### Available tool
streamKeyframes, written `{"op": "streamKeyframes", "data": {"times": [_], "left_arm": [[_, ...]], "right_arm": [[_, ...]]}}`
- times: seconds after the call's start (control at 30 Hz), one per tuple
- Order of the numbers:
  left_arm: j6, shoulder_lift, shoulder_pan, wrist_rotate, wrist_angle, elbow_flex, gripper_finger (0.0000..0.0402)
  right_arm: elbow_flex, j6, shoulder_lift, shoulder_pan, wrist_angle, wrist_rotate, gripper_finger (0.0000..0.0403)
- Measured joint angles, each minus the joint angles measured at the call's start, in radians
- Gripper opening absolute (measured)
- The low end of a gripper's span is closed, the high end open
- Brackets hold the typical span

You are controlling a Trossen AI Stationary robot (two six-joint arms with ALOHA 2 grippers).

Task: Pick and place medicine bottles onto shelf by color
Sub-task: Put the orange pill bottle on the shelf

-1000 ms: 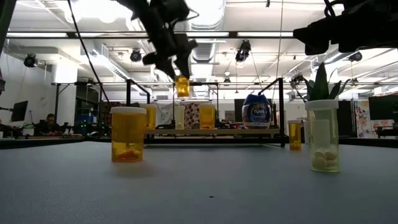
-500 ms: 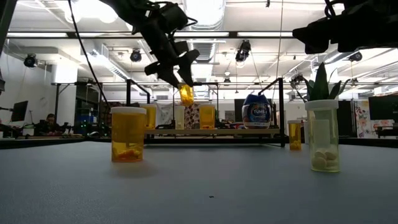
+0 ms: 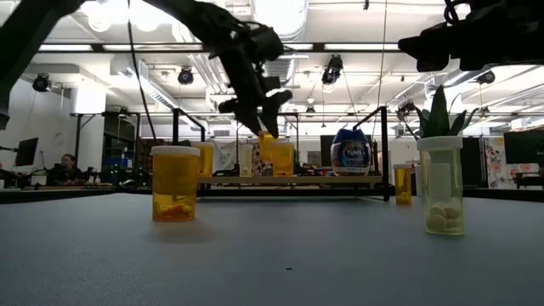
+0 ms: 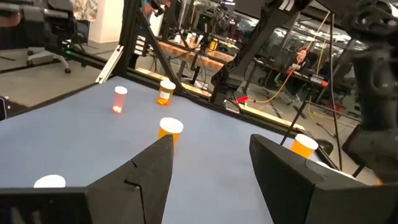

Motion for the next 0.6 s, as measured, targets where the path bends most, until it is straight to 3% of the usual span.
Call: {"op": "streamKeyframes", "data": {"times": [0.6], "left_arm": [[-0.001, 0.036, 0.016, 0.007, -0.018, -0.008, 0.0196]], "right_arm": [[0.000, 0.011, 0.000, 0.000, -0.009, 0.000, 0.0203]]}}
